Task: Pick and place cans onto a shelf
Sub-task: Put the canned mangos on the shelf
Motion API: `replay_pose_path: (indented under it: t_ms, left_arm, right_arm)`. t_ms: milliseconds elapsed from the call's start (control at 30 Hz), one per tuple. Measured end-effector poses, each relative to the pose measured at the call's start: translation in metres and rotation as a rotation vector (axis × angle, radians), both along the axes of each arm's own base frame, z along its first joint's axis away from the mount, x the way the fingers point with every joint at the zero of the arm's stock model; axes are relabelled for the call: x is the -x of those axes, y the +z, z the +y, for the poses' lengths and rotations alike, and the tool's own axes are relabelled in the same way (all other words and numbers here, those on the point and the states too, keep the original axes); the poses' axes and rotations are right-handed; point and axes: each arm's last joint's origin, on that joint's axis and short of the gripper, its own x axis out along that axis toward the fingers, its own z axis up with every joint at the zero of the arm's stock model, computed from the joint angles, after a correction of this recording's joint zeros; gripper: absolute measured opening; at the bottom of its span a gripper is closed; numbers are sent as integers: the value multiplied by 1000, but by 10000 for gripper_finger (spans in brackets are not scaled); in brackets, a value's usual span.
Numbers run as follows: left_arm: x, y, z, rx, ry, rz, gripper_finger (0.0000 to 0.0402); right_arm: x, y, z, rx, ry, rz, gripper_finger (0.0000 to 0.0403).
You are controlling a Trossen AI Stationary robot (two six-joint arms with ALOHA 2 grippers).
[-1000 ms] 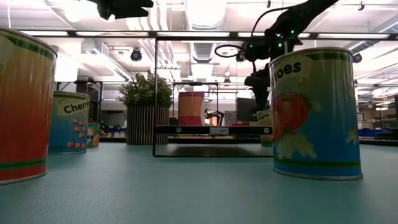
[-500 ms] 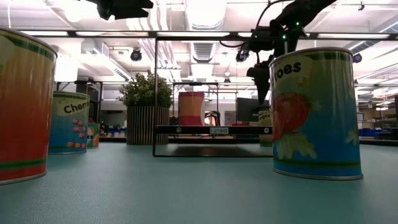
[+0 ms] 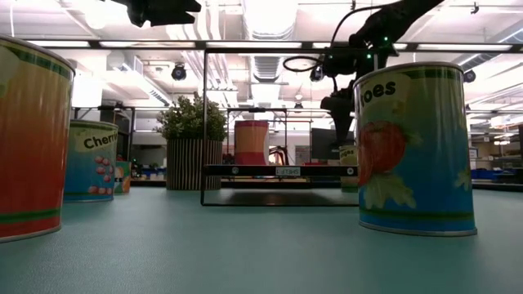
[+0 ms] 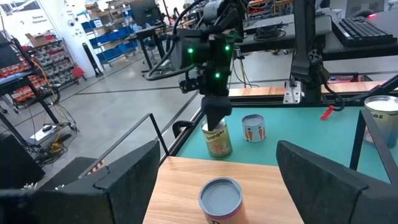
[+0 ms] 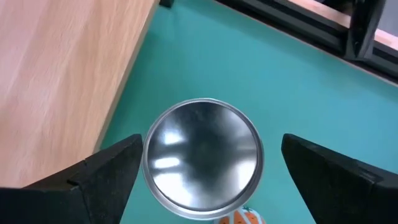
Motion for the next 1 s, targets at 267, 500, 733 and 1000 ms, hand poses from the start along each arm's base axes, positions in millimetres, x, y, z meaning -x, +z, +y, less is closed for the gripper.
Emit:
replay_pose_path:
  t_ms: [267, 500, 733, 1000]
  left_arm:
    - [0, 0, 0, 0, 0, 4, 302]
    - [0, -2, 0, 5, 1, 16, 302]
    - [1, -4, 0, 16, 3, 27, 302]
    - [1, -5, 0, 31, 6, 31, 302]
  right_arm:
    - [-1, 0, 0, 5, -7, -9, 375]
    - [-2, 1, 0, 16, -9, -19, 375]
    - [-1, 5, 3, 22, -5, -29, 375]
    - [2, -12, 6, 11, -18, -23, 375]
